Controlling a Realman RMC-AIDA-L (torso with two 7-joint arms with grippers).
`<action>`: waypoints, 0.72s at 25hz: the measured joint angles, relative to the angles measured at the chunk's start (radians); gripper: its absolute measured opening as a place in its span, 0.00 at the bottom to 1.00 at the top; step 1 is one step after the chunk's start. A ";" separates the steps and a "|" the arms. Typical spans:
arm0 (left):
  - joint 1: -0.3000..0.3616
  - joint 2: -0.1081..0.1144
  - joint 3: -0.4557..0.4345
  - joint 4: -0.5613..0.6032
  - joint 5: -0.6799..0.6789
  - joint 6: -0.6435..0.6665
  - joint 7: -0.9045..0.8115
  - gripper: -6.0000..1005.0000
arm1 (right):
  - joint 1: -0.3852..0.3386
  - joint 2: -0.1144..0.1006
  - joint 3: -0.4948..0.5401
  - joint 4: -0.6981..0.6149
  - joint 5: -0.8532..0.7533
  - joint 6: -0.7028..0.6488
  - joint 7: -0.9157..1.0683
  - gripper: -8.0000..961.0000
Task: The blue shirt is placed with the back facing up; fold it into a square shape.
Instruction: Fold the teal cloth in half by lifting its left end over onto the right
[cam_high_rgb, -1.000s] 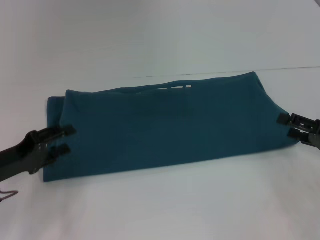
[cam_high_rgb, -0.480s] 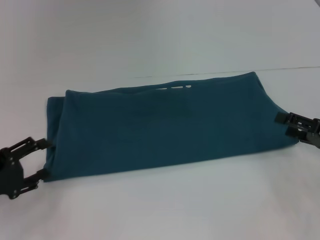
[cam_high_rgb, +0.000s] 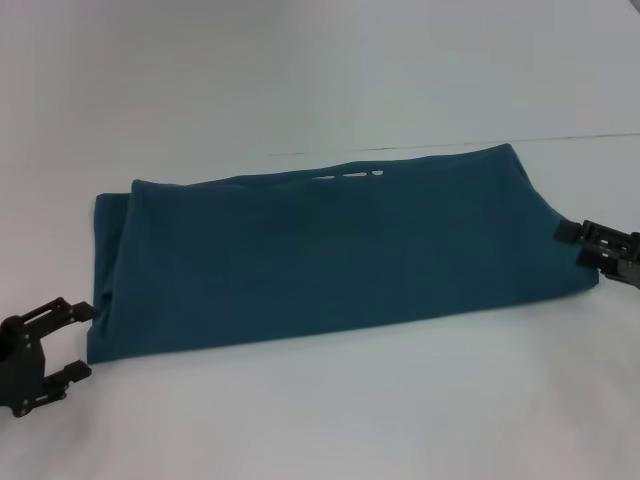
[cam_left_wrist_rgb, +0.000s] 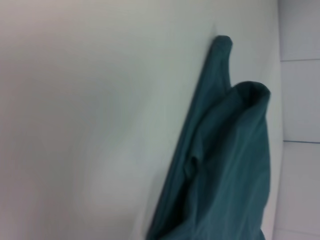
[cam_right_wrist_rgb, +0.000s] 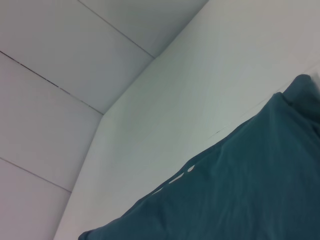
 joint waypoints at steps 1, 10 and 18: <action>0.000 -0.001 0.000 0.000 0.002 -0.008 -0.006 0.84 | 0.000 0.000 0.000 0.000 0.000 0.002 0.001 0.95; 0.000 -0.016 -0.013 -0.028 -0.002 -0.073 -0.051 0.84 | -0.002 -0.002 0.000 0.007 0.000 0.006 0.006 0.95; -0.001 -0.016 -0.014 -0.038 -0.005 -0.090 -0.052 0.84 | -0.006 -0.003 0.002 0.009 0.003 0.006 0.007 0.95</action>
